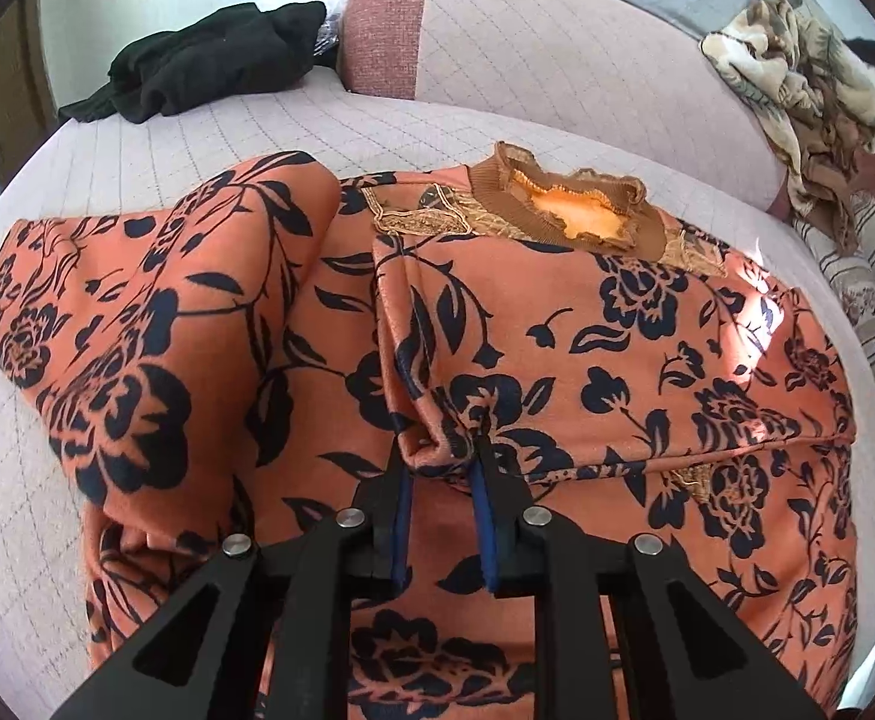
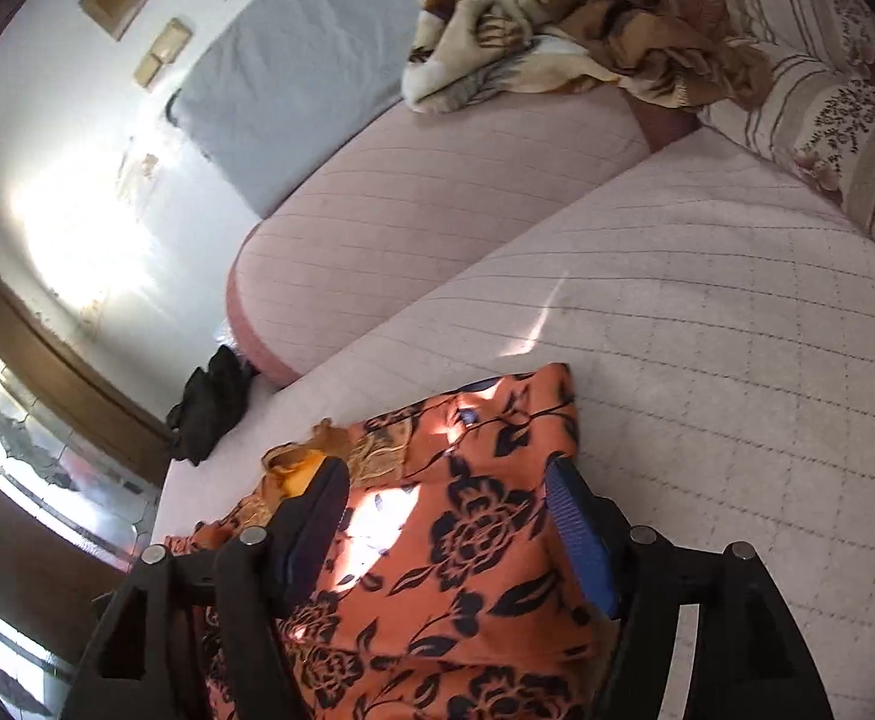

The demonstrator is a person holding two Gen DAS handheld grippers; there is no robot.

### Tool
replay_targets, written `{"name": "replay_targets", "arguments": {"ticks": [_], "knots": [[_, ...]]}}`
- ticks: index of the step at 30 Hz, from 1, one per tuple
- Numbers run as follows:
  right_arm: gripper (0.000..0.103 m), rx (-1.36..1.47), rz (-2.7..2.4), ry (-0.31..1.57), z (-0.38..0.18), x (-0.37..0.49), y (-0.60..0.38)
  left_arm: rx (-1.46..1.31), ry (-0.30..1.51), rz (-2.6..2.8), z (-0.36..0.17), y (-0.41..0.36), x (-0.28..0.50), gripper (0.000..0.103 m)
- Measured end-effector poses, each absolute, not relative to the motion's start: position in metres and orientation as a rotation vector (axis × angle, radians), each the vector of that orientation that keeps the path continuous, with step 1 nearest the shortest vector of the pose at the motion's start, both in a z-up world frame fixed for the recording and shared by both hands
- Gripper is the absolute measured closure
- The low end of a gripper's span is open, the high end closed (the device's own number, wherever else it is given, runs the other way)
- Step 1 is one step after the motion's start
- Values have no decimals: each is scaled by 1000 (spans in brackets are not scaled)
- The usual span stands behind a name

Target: Fold small clothes

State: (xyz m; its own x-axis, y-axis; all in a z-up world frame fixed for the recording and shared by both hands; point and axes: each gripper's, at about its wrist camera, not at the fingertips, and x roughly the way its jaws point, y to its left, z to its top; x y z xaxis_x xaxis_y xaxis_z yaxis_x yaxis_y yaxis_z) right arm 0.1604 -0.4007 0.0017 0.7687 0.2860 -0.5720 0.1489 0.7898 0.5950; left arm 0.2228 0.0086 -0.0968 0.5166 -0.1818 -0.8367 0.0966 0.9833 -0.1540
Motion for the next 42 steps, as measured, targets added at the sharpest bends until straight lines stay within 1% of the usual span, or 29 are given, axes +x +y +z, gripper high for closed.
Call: {"name": "replay_targets", "arguments": {"ticks": [1, 8, 12, 16, 18, 19, 20, 21, 22, 23, 24, 26, 29, 30, 31, 32, 33, 34, 35, 39, 41, 42], "knots": [[29, 670, 76, 704, -1, 159, -393, -100, 1008, -165, -96, 11, 220, 86], [29, 774, 44, 745, -31, 135, -395, -162, 999, -161, -87, 29, 215, 86], [29, 781, 73, 744, -29, 131, -390, -151, 964, -145, -82, 30, 211, 86], [29, 873, 187, 708, -18, 138, -386, -141, 954, -120, -82, 31, 207, 87], [26, 956, 291, 697, -20, 145, -380, -140, 976, -112, -89, 34, 206, 87], [17, 1004, 339, 711, -29, 150, -377, -151, 985, -108, -93, 35, 206, 87], [13, 1016, 332, 765, -42, 157, -374, -164, 984, -107, -95, 38, 205, 87], [13, 995, 262, 868, -64, 165, -372, -170, 981, -109, -95, 38, 204, 87], [22, 1009, 203, 924, -86, 166, -374, -166, 979, -107, -95, 38, 203, 87], [28, 1059, 189, 871, -92, 158, -380, -159, 978, -110, -95, 38, 202, 87], [28, 1097, 202, 836, -88, 152, -384, -146, 974, -110, -95, 38, 201, 87], [23, 1088, 245, 810, -71, 150, -383, -132, 970, -108, -96, 37, 201, 87], [21, 1056, 325, 749, -49, 160, -382, -126, 963, -101, -99, 32, 200, 87], [19, 1061, 327, 721, -48, 163, -385, -123, 962, -103, -99, 31, 201, 87], [13, 1070, 306, 708, -53, 168, -389, -123, 963, -105, -100, 31, 200, 87], [10, 1084, 257, 744, -68, 176, -391, -127, 966, -109, -100, 32, 201, 87], [11, 1107, 193, 858, -93, 187, -392, -132, 969, -114, -100, 34, 201, 87], [16, 1135, 166, 883, -105, 189, -396, -132, 977, -116, -100, 34, 202, 87], [15, 1144, 180, 839, -97, 189, -400, -132, 976, -120, -99, 34, 202, 86], [15, 1112, 280, 707, -49, 205, -404, -100, 961, -118, -100, 31, 201, 86], [12, 1114, 300, 709, -52, 224, -407, -100, 957, -118, -100, 30, 200, 86], [12, 1098, 269, 748, -64, 236, -409, -104, 956, -119, -101, 31, 200, 86]]}}
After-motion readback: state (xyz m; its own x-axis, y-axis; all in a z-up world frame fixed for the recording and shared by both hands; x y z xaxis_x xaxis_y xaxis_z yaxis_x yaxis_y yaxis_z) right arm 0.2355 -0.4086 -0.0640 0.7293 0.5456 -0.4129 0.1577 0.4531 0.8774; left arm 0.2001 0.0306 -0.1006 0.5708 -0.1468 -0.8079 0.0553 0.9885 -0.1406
